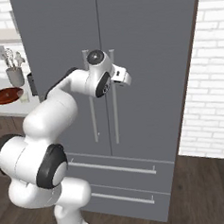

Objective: Grab a lemon wedge from the fridge and one ice cube from the ice bowl, and put them in the glass of lemonade.

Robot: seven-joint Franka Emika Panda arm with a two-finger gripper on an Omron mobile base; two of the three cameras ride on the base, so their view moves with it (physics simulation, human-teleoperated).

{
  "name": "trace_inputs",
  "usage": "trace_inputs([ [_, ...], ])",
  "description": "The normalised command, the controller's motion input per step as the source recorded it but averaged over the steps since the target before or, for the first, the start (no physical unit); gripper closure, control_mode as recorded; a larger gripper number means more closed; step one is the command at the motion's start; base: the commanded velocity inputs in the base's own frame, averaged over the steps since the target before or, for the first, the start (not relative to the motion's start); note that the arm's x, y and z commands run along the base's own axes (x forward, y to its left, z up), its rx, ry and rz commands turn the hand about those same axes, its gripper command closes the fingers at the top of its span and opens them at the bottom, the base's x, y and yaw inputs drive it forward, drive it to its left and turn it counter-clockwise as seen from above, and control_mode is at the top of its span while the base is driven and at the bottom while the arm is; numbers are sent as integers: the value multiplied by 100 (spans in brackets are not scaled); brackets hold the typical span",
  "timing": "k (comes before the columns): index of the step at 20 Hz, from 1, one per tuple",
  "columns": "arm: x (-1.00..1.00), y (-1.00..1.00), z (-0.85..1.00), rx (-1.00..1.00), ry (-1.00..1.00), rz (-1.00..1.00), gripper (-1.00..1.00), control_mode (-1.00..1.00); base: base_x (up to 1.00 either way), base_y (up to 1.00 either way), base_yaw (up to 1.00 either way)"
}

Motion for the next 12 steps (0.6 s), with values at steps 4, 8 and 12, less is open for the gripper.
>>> trace_inputs([
  [4,30,0,-20,0,0,0,-100,-100,0,0,0],
  [8,31,0,-32,0,-4,0,-100,-100,0,0,0],
  [12,18,0,-14,0,-3,0,-100,-100,0,0,0],
])
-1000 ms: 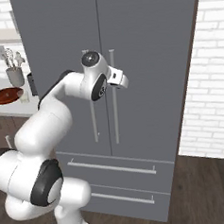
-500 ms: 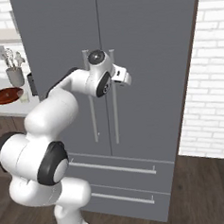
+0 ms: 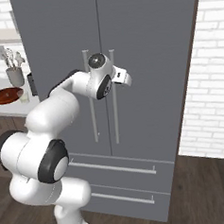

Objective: Grab a lemon wedge from the fridge and one ice cube from the ice bowl, and put them in the glass of lemonade.

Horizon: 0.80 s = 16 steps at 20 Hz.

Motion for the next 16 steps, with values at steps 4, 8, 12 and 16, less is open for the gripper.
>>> trace_inputs([
  [4,0,0,0,0,0,0,-100,-100,0,0,0],
  [8,0,0,0,0,0,0,100,-100,0,0,0],
  [12,0,0,0,0,0,0,100,-100,0,0,0],
  [16,0,0,0,0,0,0,100,-100,0,0,0],
])
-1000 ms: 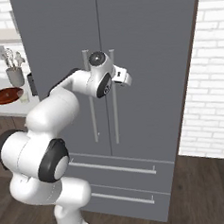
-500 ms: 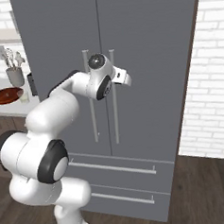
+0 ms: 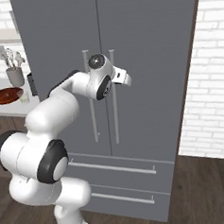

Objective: Grab a lemon wedge from the fridge and one ice cube from the ice bowl, and put them in the glass of lemonade.

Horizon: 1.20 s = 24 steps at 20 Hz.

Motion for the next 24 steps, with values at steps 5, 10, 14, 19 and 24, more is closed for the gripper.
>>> trace_inputs([
  [5,0,-3,-1,-2,0,0,100,-100,0,0,0],
  [10,0,-38,0,0,0,-2,100,-100,0,0,0],
  [14,-13,-76,0,2,0,-3,100,-100,0,0,0],
  [19,-42,-96,0,7,0,-9,100,-100,0,0,0],
  [24,-63,-100,4,10,-1,-17,100,-100,0,0,0],
])
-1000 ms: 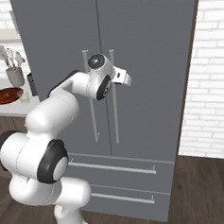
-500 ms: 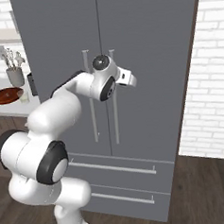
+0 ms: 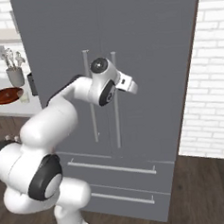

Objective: Grab a lemon wedge from the fridge and one ice cube from the ice bowl, and put them in the glass of lemonade.

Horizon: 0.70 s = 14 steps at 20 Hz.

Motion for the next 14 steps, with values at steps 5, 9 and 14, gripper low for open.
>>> trace_inputs([
  [5,-71,-100,2,12,-4,-18,100,-100,0,0,0],
  [9,-48,-100,0,11,-4,-14,100,-100,0,0,0],
  [14,-31,-100,0,9,-2,-2,100,-100,0,0,0],
])
